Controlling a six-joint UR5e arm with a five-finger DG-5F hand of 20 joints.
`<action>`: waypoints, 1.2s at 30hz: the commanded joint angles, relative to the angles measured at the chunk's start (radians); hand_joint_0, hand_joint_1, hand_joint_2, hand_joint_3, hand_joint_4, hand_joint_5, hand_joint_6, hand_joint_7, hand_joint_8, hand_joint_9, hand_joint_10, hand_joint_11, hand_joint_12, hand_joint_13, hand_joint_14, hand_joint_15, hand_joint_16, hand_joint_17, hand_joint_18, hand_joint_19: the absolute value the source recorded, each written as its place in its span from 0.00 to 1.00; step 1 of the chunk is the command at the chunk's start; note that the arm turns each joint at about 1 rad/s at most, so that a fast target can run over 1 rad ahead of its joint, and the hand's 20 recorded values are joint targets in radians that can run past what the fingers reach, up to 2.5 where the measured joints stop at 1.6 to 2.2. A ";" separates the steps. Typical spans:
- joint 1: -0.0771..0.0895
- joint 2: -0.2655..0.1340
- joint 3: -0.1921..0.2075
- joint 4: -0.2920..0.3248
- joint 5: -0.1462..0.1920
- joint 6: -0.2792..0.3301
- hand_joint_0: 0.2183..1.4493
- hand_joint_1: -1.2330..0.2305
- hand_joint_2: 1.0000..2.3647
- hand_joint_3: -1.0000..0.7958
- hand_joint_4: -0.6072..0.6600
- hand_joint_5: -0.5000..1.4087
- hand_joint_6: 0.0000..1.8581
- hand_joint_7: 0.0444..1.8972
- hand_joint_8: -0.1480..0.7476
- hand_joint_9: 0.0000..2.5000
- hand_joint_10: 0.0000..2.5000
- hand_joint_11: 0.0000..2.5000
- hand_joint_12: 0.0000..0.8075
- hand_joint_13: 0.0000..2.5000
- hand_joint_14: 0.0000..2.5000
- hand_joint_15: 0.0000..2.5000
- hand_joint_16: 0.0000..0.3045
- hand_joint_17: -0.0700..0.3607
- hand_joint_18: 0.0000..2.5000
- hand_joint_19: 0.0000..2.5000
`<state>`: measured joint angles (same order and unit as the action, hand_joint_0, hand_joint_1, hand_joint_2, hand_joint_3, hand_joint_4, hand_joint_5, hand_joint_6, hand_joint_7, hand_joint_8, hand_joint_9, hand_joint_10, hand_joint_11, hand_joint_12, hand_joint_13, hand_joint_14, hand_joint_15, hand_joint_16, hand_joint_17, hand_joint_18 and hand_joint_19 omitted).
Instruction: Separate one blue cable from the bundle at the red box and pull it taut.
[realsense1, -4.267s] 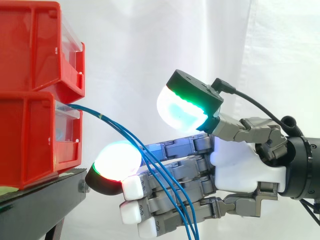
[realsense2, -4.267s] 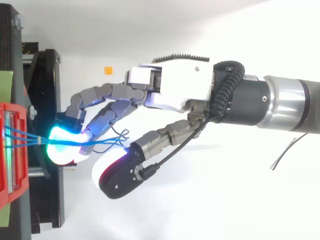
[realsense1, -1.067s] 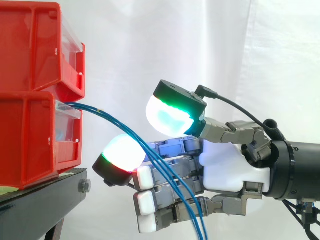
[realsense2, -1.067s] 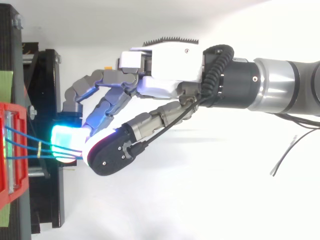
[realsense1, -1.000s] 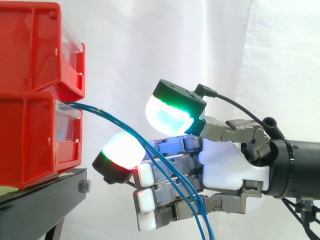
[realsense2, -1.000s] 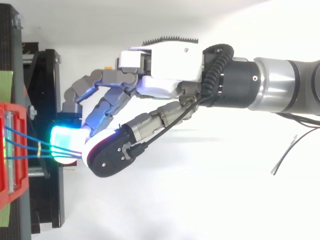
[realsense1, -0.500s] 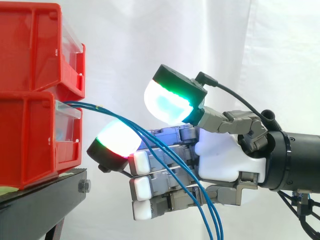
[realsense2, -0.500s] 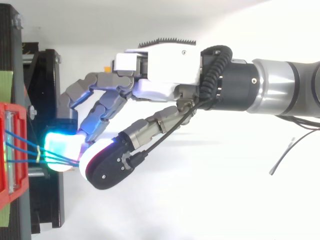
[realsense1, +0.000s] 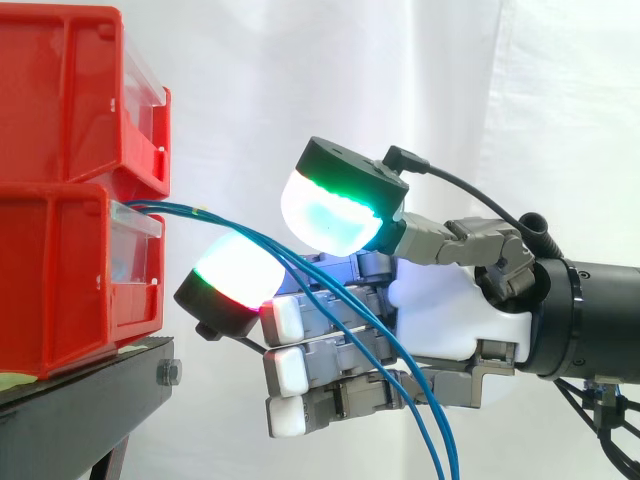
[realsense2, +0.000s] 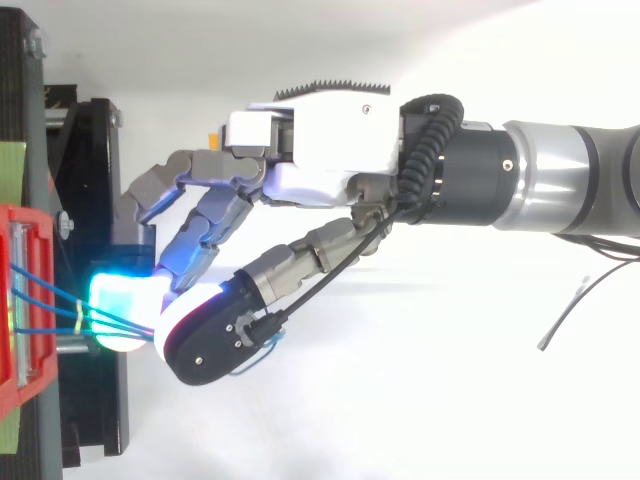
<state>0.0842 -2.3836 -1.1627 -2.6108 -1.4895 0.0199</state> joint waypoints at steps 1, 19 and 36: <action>0.000 0.000 0.000 0.000 0.000 0.000 0.38 0.31 0.00 0.32 0.61 0.17 0.48 0.41 0.51 0.38 0.01 0.29 0.45 0.39 0.01 0.25 0.19 0.46 0.26 0.25; 0.000 0.000 0.000 -0.005 0.000 0.005 0.37 0.29 0.00 0.30 0.58 0.19 0.47 0.50 0.51 0.43 0.01 0.31 0.45 0.41 0.01 0.25 0.18 0.46 0.28 0.26; 0.000 0.000 0.000 -0.006 0.000 0.005 0.33 0.33 0.01 0.36 0.58 0.19 0.49 0.48 0.52 0.45 0.01 0.30 0.46 0.42 0.01 0.26 0.19 0.46 0.29 0.27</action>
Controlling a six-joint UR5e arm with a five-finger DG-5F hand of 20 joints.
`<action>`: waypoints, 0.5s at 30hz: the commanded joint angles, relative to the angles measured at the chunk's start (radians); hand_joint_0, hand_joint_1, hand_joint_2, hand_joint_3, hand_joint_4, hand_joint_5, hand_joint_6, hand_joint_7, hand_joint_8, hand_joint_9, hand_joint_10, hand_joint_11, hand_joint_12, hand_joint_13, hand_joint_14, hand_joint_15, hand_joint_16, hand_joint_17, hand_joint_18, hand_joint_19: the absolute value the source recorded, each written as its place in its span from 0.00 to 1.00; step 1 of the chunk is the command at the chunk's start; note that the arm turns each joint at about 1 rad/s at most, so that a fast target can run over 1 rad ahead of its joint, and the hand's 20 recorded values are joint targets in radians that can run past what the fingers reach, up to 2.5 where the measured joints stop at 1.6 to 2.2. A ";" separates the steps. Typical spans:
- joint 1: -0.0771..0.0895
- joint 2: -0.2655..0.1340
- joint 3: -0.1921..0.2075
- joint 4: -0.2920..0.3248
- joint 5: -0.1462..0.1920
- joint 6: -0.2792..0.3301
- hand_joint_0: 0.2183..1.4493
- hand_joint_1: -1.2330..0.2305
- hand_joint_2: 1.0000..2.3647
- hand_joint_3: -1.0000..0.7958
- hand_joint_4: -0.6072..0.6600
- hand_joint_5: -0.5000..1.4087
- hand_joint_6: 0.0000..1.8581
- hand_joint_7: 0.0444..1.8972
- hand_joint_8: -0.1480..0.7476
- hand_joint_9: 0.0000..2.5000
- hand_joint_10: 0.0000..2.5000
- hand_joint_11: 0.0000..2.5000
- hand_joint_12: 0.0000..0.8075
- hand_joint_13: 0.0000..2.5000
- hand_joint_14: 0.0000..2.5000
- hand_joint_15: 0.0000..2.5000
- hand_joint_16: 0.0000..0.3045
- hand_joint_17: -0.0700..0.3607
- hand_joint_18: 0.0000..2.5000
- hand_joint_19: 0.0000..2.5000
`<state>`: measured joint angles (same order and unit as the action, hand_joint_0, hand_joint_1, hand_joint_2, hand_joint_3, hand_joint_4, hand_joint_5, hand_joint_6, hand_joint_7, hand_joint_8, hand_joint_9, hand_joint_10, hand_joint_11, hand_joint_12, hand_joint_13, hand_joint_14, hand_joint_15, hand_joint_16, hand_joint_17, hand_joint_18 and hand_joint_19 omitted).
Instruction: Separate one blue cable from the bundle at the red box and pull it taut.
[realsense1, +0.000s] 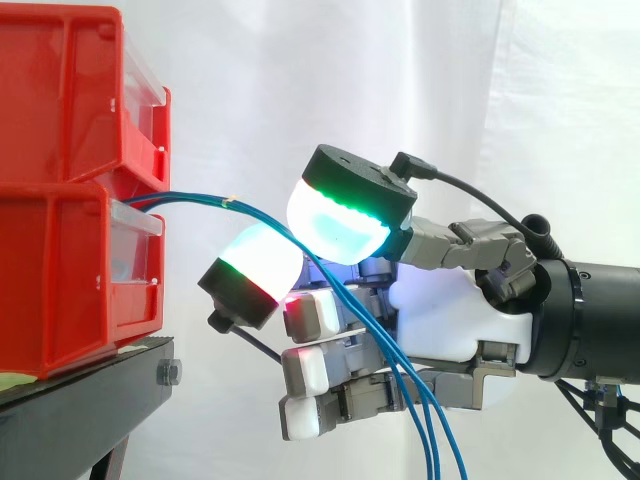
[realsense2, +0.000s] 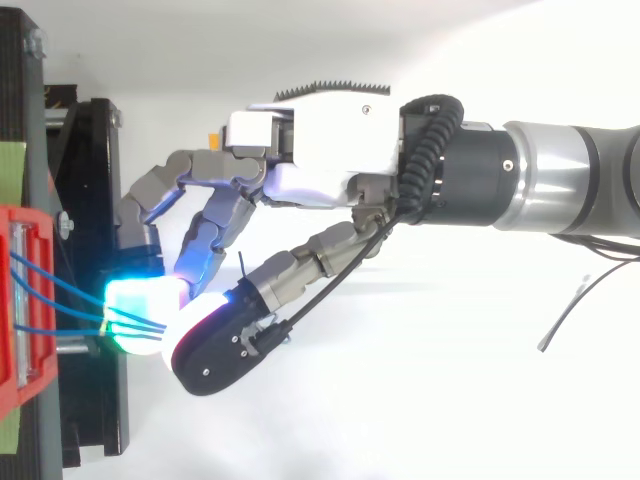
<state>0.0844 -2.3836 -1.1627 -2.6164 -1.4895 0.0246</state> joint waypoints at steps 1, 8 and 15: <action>0.000 0.000 0.000 -0.001 0.000 0.000 0.33 0.33 0.01 0.36 0.58 0.19 0.49 0.48 0.52 0.45 0.01 0.31 0.45 0.43 0.01 0.26 0.19 0.46 0.29 0.27; 0.000 0.000 0.000 -0.001 0.000 0.000 0.31 0.37 0.00 0.32 0.59 0.19 0.48 0.50 0.52 0.45 0.01 0.30 0.46 0.43 0.01 0.26 0.19 0.46 0.29 0.28; 0.000 0.000 0.000 0.001 0.000 0.000 0.29 0.35 0.00 0.28 0.60 0.19 0.48 0.50 0.53 0.45 0.01 0.31 0.46 0.43 0.01 0.26 0.19 0.47 0.30 0.28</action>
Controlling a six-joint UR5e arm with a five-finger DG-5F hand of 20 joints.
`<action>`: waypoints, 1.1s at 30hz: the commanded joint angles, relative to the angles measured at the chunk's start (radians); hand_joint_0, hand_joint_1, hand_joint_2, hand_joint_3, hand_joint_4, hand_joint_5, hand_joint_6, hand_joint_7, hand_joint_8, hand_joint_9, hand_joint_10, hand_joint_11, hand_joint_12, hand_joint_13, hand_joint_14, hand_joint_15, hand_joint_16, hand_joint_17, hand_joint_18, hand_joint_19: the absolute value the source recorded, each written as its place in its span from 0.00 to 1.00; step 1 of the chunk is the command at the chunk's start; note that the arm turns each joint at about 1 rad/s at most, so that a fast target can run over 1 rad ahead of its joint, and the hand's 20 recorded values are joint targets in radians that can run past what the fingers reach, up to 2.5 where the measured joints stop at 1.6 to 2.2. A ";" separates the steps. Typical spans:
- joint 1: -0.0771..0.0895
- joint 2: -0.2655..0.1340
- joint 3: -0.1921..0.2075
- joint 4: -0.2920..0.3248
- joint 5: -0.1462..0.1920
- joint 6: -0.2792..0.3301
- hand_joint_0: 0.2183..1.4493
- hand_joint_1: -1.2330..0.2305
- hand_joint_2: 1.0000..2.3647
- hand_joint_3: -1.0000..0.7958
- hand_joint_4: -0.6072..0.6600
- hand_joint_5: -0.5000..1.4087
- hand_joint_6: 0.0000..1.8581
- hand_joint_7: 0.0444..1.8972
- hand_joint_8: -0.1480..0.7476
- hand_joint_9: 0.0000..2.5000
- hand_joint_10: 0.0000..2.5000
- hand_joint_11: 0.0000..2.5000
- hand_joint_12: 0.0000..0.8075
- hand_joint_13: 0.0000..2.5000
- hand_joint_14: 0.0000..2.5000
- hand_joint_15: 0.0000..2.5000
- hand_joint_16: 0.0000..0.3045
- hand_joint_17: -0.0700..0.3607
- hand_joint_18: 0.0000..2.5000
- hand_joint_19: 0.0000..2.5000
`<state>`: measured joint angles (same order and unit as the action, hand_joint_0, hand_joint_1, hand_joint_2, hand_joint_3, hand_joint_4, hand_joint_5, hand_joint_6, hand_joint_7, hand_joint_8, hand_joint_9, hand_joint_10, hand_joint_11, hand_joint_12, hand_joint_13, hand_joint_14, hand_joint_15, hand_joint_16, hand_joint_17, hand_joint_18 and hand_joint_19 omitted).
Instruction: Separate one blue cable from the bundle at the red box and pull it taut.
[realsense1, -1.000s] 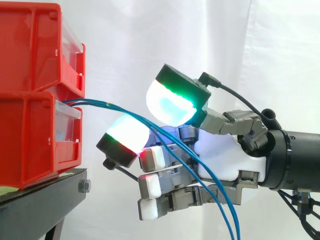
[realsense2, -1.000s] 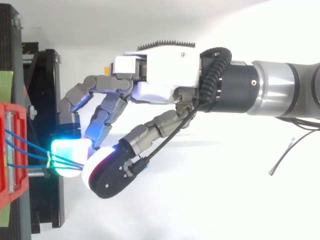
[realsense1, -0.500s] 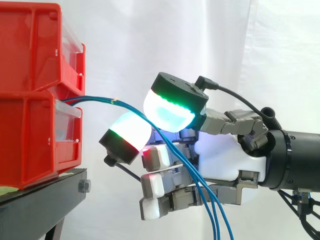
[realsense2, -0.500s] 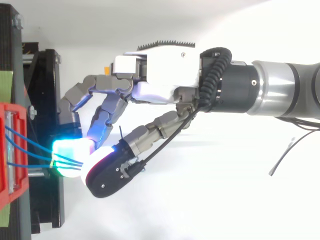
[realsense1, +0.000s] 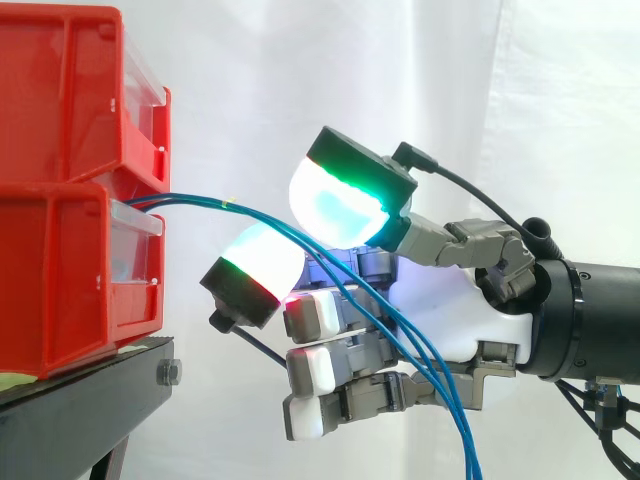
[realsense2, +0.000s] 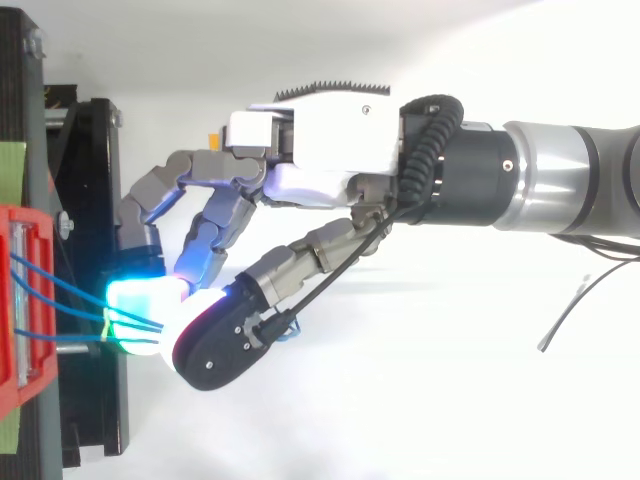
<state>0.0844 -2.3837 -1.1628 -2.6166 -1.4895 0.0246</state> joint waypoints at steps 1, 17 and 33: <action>0.000 0.000 0.000 0.000 0.000 0.000 0.29 0.34 0.00 0.28 0.60 0.19 0.48 0.50 0.53 0.45 0.01 0.30 0.47 0.43 0.01 0.26 0.19 0.47 0.30 0.28; 0.000 0.000 0.000 0.001 0.000 0.003 0.35 0.29 0.01 0.42 0.54 0.19 0.49 0.53 0.51 0.45 0.01 0.31 0.45 0.44 0.01 0.27 0.19 0.46 0.30 0.28; -0.003 0.000 0.000 0.000 0.000 0.011 0.32 0.37 0.01 0.47 0.58 0.19 0.46 0.53 0.54 0.45 0.01 0.30 0.48 0.44 0.01 0.26 0.20 0.48 0.31 0.28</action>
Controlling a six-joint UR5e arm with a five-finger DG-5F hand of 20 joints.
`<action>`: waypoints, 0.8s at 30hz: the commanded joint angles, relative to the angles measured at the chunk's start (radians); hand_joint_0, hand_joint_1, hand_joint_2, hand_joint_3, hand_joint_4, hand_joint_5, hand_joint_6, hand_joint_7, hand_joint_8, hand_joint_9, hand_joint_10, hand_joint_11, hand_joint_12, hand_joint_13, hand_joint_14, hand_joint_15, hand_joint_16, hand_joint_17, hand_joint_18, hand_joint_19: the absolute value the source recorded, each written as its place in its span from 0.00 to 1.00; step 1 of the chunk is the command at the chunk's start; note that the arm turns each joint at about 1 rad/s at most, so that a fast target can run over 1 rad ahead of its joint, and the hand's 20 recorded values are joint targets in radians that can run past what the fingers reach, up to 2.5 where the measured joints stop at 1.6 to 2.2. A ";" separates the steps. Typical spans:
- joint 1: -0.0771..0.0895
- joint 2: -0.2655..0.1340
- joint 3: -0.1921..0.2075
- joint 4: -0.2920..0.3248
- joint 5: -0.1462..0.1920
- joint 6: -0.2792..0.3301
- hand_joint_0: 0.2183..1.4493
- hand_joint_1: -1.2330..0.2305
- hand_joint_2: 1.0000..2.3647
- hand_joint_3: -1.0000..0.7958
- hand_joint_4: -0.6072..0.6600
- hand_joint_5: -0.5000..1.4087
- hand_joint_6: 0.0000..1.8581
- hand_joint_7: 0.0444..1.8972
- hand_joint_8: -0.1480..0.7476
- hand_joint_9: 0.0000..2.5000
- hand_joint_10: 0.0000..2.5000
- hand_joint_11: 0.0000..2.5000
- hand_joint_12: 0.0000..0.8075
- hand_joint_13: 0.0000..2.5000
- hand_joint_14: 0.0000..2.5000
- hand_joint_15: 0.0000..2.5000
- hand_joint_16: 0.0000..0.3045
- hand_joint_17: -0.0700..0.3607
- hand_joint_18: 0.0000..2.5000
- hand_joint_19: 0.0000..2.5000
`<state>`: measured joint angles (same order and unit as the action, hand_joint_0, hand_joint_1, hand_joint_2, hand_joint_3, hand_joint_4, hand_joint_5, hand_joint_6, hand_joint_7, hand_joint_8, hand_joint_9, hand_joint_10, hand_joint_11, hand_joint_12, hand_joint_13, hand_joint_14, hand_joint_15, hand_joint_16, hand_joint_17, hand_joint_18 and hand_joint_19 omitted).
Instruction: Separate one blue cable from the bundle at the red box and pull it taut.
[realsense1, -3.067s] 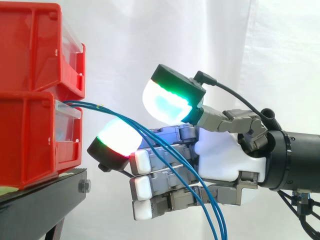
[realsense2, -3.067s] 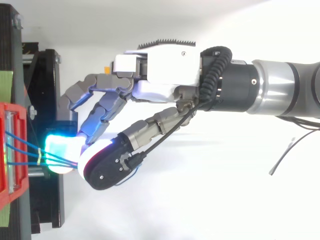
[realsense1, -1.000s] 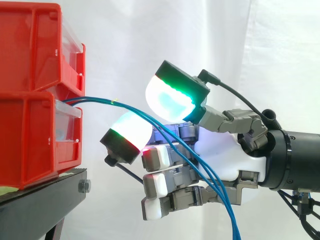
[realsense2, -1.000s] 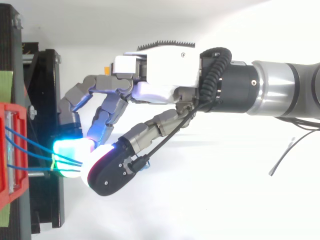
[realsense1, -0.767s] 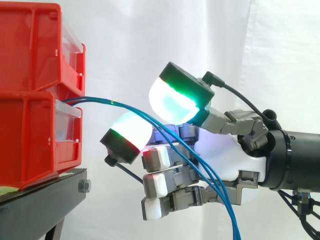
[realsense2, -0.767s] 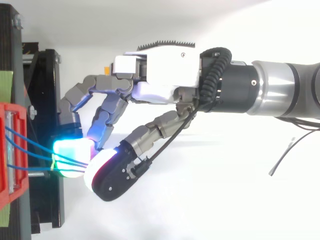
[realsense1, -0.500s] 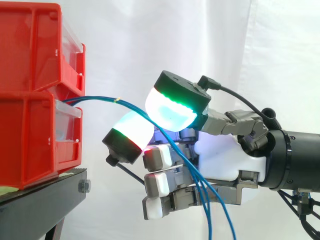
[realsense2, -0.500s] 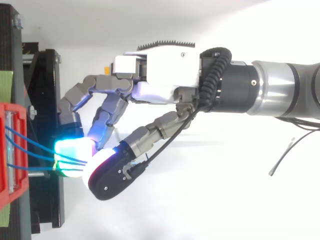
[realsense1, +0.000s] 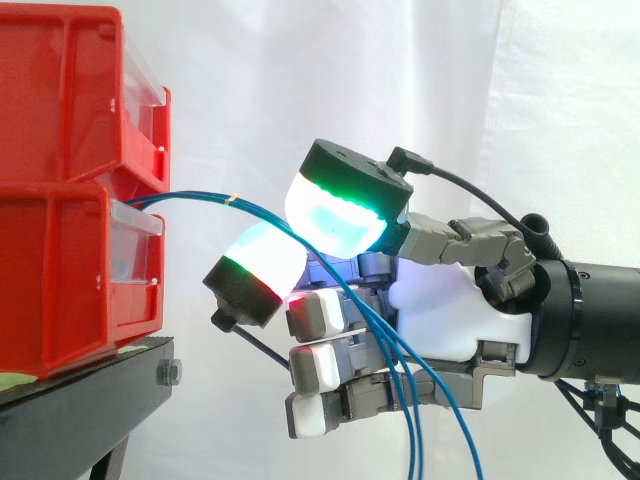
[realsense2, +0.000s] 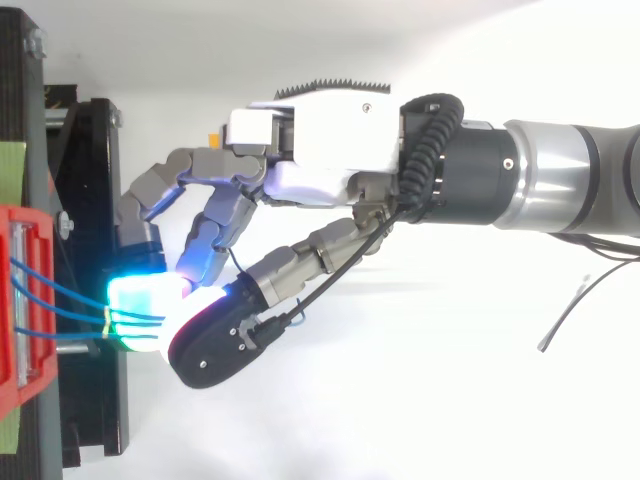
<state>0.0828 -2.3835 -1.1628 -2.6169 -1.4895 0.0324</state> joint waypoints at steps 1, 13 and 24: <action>-0.001 0.000 0.000 0.000 0.000 0.003 0.32 0.35 0.01 0.49 0.58 0.19 0.46 0.54 0.54 0.45 0.01 0.30 0.48 0.44 0.01 0.26 0.20 0.48 0.31 0.27; 0.002 0.000 0.000 0.000 0.000 0.004 0.31 0.41 0.01 0.49 0.60 0.19 0.46 0.52 0.58 0.45 0.01 0.28 0.52 0.45 0.01 0.26 0.23 0.52 0.33 0.27; 0.003 0.000 0.000 0.001 0.000 0.004 0.42 0.20 0.01 0.33 0.54 0.17 0.49 0.49 0.51 0.43 0.01 0.33 0.46 0.43 0.01 0.27 0.19 0.46 0.31 0.27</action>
<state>0.0845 -2.3837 -1.1627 -2.6161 -1.4895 0.0368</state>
